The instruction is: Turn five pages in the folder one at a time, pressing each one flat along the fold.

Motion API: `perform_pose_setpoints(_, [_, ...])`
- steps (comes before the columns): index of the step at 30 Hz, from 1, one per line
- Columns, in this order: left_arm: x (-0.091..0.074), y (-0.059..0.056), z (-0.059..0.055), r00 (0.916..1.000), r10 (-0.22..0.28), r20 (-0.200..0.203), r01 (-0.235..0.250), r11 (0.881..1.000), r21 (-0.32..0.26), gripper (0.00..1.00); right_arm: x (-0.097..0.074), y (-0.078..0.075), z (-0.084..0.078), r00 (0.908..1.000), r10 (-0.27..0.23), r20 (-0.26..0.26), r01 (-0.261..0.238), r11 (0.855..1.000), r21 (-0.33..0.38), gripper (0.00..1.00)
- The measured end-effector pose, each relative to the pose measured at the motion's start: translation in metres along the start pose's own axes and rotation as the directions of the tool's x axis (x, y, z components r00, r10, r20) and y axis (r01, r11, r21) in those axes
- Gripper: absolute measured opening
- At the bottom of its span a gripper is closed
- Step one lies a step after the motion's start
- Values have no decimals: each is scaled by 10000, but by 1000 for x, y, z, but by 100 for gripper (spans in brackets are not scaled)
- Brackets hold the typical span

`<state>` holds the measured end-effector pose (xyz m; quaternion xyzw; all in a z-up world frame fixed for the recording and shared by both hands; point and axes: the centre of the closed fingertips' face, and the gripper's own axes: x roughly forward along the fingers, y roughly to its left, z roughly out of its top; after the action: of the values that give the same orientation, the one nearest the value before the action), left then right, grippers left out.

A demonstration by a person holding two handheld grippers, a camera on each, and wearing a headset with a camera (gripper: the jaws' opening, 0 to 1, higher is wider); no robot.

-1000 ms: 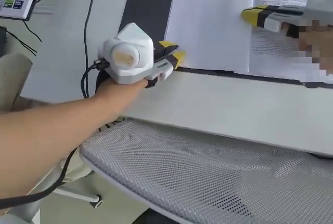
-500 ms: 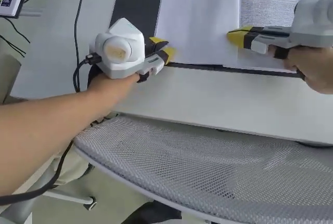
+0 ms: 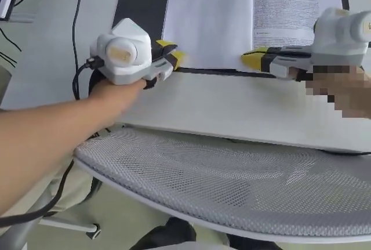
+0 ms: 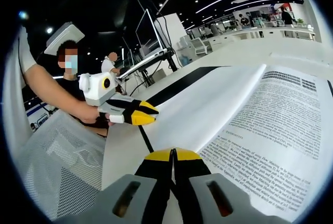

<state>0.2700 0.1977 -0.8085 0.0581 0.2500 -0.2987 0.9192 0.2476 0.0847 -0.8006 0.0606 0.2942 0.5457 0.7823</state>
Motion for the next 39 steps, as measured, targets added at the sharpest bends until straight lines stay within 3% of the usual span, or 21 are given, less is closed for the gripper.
perform_pose_setpoints(11, [0,0,0,10000,-35,-11,35,10000,8,12,-7,17,-8,9995,212,-235,-208,9996,169,0])
perform_pose_setpoints(15, [0,0,0,10000,-64,-14,63,10000,-66,12,-17,22,0,9995,241,194,-250,9986,469,0])
perform_pose_setpoints(19, [0,0,0,10000,-67,-18,67,9999,-126,12,-32,29,10,9976,31,687,-80,9974,711,0])
perform_pose_setpoints(26, [0,0,0,9999,-103,-42,102,9997,-241,12,-54,37,12,9916,-480,1202,342,9929,1142,1])
perform_pose_setpoints(33, [-1,-4,0,9996,-230,-135,225,9991,-359,16,-73,30,12,9820,-1125,1519,850,9805,1772,6])
perform_pose_setpoints(39, [-3,-7,0,9989,-360,-311,347,9986,-407,19,-88,19,19,9726,-1531,1752,1214,9762,1796,7])
